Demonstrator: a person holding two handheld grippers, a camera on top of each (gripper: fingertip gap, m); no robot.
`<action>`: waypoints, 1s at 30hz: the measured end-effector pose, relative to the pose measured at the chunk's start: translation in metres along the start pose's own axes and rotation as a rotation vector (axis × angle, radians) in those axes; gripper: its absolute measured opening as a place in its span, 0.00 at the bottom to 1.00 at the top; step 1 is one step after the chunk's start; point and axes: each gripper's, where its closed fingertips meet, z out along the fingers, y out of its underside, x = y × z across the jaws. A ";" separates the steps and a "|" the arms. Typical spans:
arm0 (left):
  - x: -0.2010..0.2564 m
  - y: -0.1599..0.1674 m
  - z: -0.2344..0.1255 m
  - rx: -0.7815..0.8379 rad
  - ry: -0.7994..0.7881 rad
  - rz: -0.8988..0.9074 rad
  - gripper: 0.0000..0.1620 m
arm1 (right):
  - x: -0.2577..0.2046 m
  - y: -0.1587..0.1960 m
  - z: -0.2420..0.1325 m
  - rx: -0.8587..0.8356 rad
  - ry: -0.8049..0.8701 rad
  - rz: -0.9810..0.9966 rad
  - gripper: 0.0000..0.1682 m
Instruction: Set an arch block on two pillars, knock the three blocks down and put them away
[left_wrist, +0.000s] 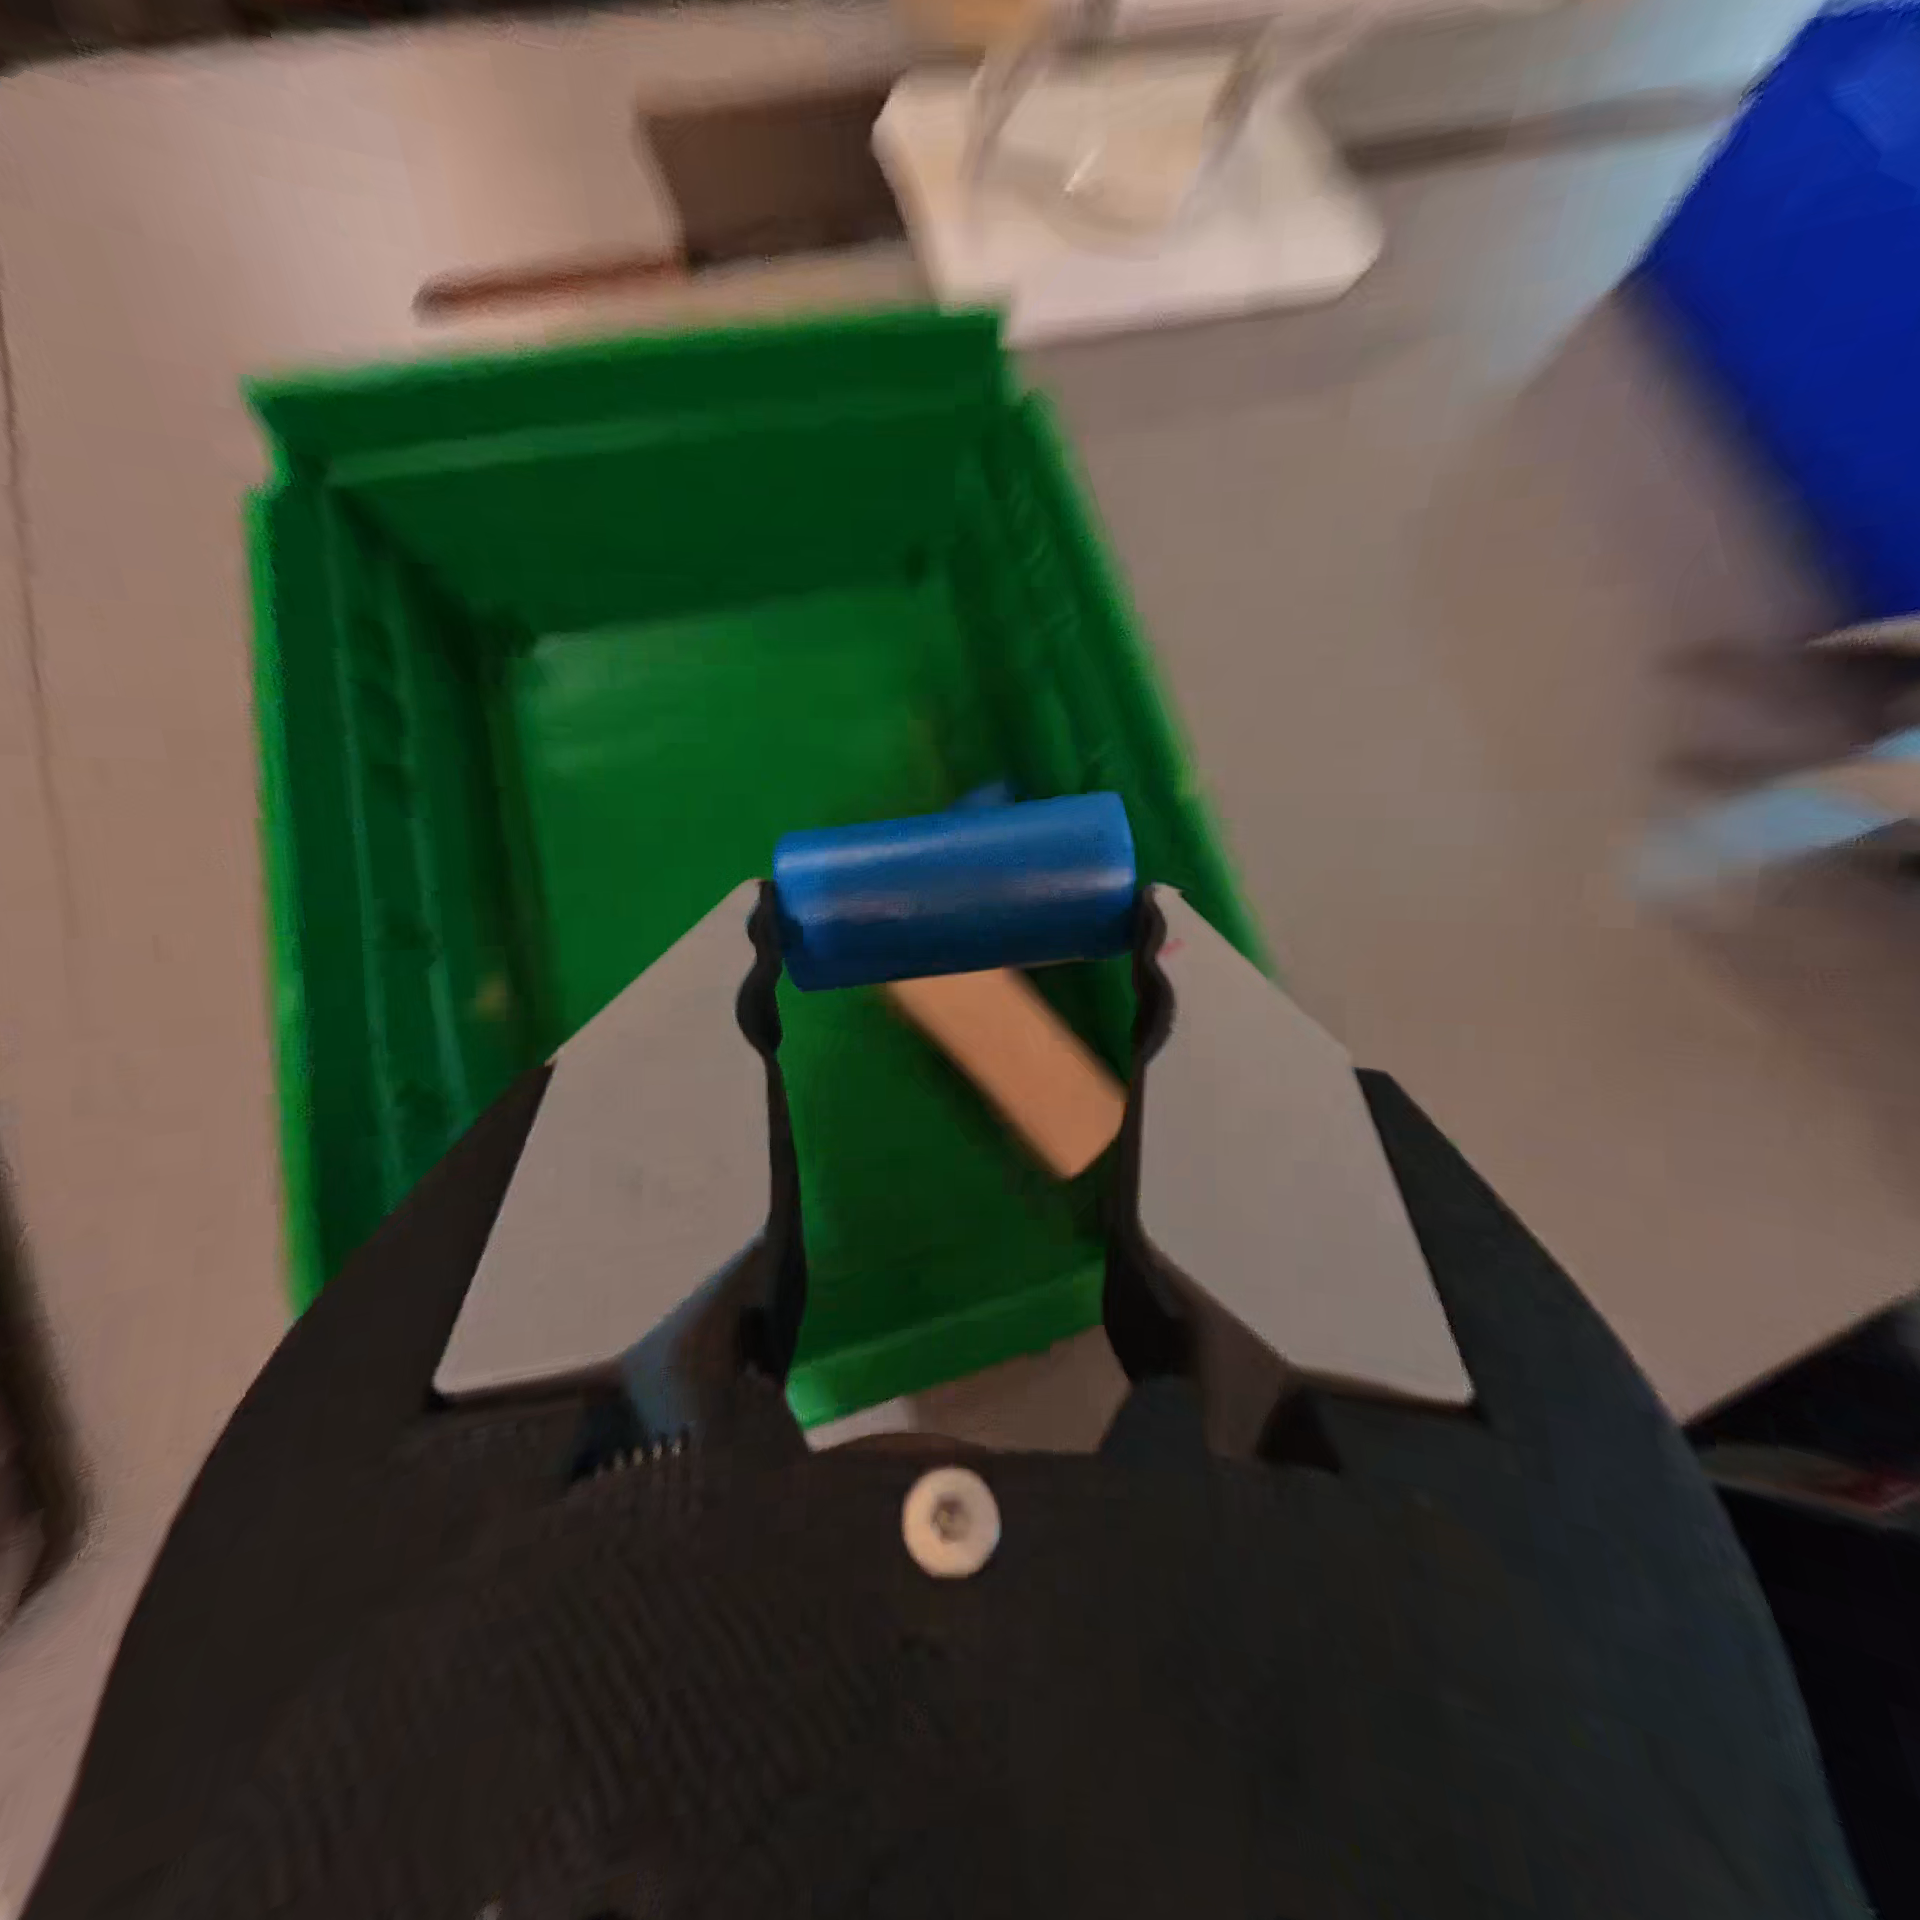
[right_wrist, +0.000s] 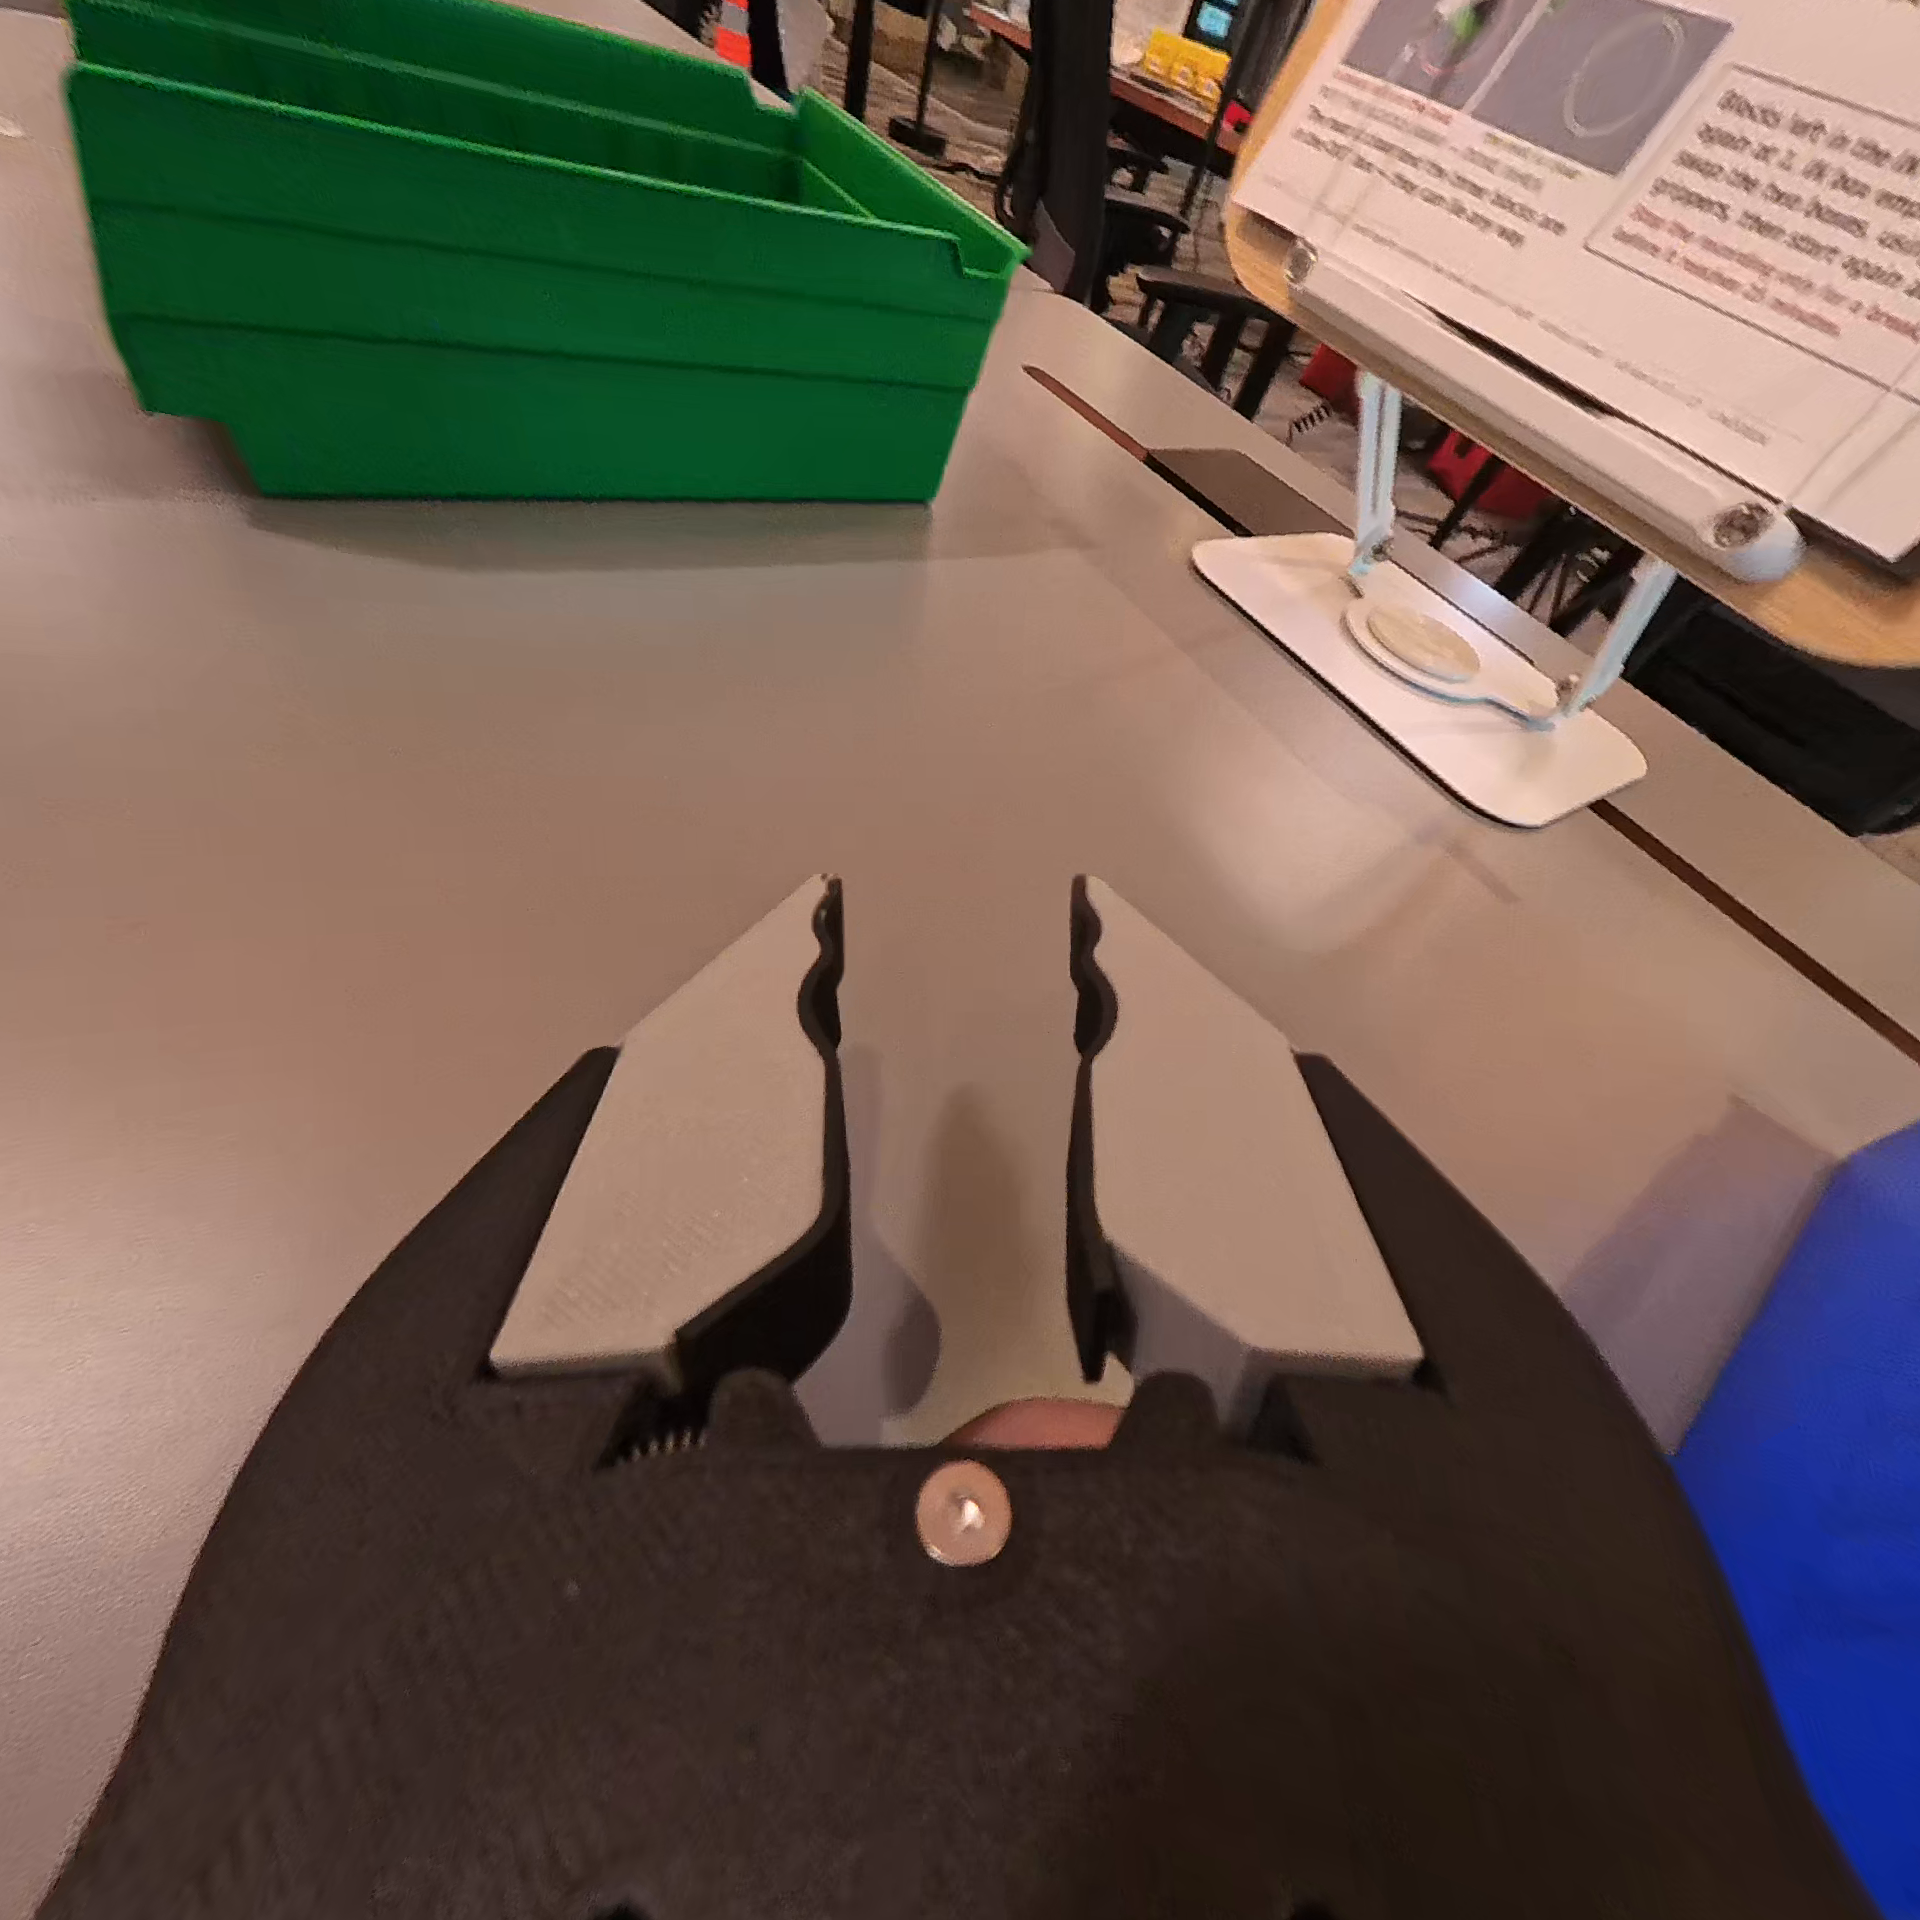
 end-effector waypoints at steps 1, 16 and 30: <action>0.020 -0.012 -0.002 0.052 0.081 -0.015 0.41 | -0.004 -0.002 0.000 0.011 -0.013 -0.015 0.25; 0.275 0.016 0.112 -0.066 0.719 0.016 0.41 | -0.017 -0.044 -0.027 0.251 0.043 -0.200 0.24; 0.295 0.038 0.127 -0.155 0.978 -0.195 0.40 | -0.028 -0.032 -0.011 0.156 -0.002 -0.230 0.19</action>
